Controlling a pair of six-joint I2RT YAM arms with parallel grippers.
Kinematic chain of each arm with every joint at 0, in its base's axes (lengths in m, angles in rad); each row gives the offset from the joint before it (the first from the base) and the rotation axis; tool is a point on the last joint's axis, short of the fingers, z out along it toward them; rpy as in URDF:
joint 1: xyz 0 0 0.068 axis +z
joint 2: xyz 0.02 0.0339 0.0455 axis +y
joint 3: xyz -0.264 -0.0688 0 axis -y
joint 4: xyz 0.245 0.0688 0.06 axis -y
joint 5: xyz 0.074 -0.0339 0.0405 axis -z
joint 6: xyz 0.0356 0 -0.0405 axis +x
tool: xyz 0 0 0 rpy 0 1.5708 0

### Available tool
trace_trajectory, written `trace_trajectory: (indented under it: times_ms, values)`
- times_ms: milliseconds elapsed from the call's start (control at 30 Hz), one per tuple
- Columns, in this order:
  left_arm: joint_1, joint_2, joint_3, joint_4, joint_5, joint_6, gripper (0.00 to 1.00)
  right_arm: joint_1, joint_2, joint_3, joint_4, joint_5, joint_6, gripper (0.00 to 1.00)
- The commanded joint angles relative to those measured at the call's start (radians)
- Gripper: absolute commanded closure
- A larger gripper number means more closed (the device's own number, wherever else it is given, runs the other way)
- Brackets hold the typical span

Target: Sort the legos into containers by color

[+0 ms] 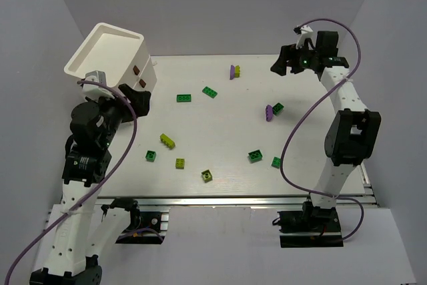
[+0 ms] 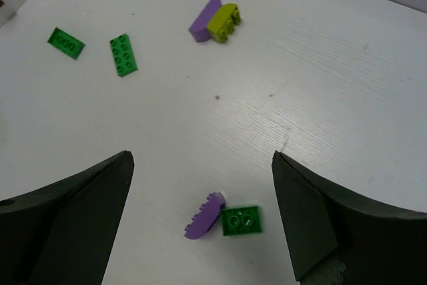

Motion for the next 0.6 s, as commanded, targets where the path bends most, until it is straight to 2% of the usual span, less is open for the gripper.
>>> trace_trajectory:
  times_ms: [0, 133, 167, 233, 300, 333, 367, 433, 467, 500, 567]
  values:
    - [-0.004, 0.037, 0.01, -0.097, 0.09, 0.009, 0.02, 0.04, -0.041, 0.0, -0.02, -0.098, 0.009, 0.11]
    - [-0.013, 0.064, 0.008, -0.098, 0.128, 0.003, 0.02, 0.054, -0.034, 0.003, -0.071, -0.145, -0.101, 0.11]
    - [-0.013, 0.07, 0.01, -0.098, 0.133, 0.002, 0.02, 0.06, -0.024, 0.009, -0.092, -0.179, -0.208, 0.11]
    - [-0.013, 0.084, 0.007, -0.094, 0.148, 0.0, 0.02, 0.074, -0.014, 0.026, -0.178, -0.213, -0.307, 0.11]
    - [-0.013, 0.122, -0.001, -0.076, 0.164, -0.004, 0.17, 0.083, 0.011, 0.072, -0.265, -0.363, -0.509, 0.11]
    - [-0.013, 0.139, -0.001, -0.072, 0.185, -0.006, 0.25, 0.088, 0.017, 0.076, -0.288, -0.423, -0.513, 0.11]
    - [-0.013, 0.185, -0.002, -0.059, 0.196, -0.009, 0.51, 0.095, 0.016, 0.058, -0.273, -0.449, -0.507, 0.11]
    - [-0.013, 0.239, 0.011, -0.045, 0.216, -0.018, 0.76, 0.141, 0.014, 0.038, -0.209, -0.439, -0.513, 0.12]
    - [-0.022, 0.291, 0.021, -0.039, 0.219, -0.021, 0.85, 0.167, 0.002, 0.024, -0.163, -0.408, -0.498, 0.17]
    - [-0.022, 0.316, 0.051, -0.042, 0.211, -0.03, 0.84, 0.199, -0.004, -0.005, -0.11, -0.371, -0.453, 0.31]
    - [-0.034, 0.354, 0.08, -0.039, 0.173, -0.033, 0.79, 0.249, -0.018, -0.034, 0.049, -0.281, -0.4, 0.45]
